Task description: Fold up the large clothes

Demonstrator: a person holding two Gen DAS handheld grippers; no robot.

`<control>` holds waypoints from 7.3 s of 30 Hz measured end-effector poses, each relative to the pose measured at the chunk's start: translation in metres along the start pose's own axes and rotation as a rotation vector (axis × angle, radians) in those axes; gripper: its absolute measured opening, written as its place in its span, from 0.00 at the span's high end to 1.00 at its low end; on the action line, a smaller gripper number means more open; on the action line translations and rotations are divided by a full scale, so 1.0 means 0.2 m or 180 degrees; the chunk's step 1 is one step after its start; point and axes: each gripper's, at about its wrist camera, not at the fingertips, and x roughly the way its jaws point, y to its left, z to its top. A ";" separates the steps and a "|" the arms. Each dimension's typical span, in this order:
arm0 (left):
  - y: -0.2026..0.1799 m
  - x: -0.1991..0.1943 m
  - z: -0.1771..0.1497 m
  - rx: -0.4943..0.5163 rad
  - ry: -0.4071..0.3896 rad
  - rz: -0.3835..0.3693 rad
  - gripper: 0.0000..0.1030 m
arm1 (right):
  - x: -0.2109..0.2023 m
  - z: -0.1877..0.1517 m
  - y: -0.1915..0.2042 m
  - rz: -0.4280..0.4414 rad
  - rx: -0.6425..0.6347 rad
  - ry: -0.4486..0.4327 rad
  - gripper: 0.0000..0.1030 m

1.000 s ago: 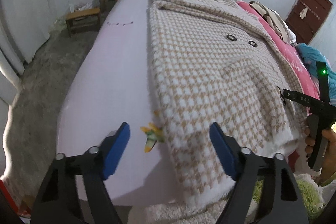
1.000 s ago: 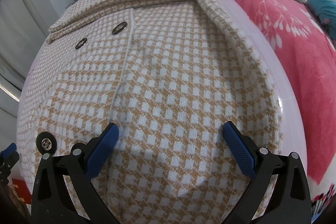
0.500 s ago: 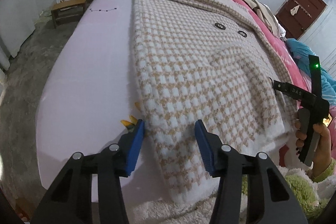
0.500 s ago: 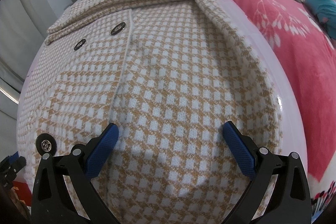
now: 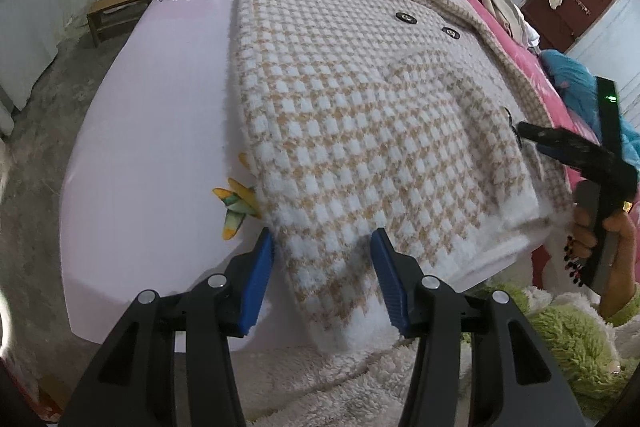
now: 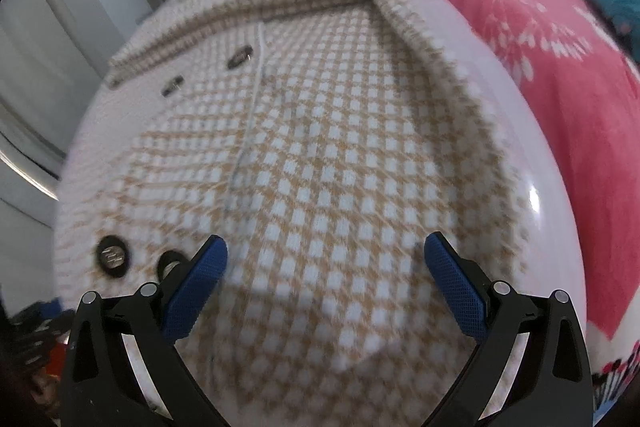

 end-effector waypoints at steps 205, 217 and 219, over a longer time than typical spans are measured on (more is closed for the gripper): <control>-0.06 0.27 0.83 0.0299 -0.0518 0.0163 0.93 | 0.11 0.26 0.27 0.0193 -0.0291 -0.0030 0.90; 0.20 0.23 0.86 -0.0065 -0.0600 0.0382 0.86 | 0.02 0.30 0.08 -0.0349 -0.0296 -0.0335 0.64; 0.24 0.22 0.86 -0.0192 -0.0648 0.0215 0.86 | 0.10 0.30 0.02 -0.0377 -0.0217 -0.0260 0.67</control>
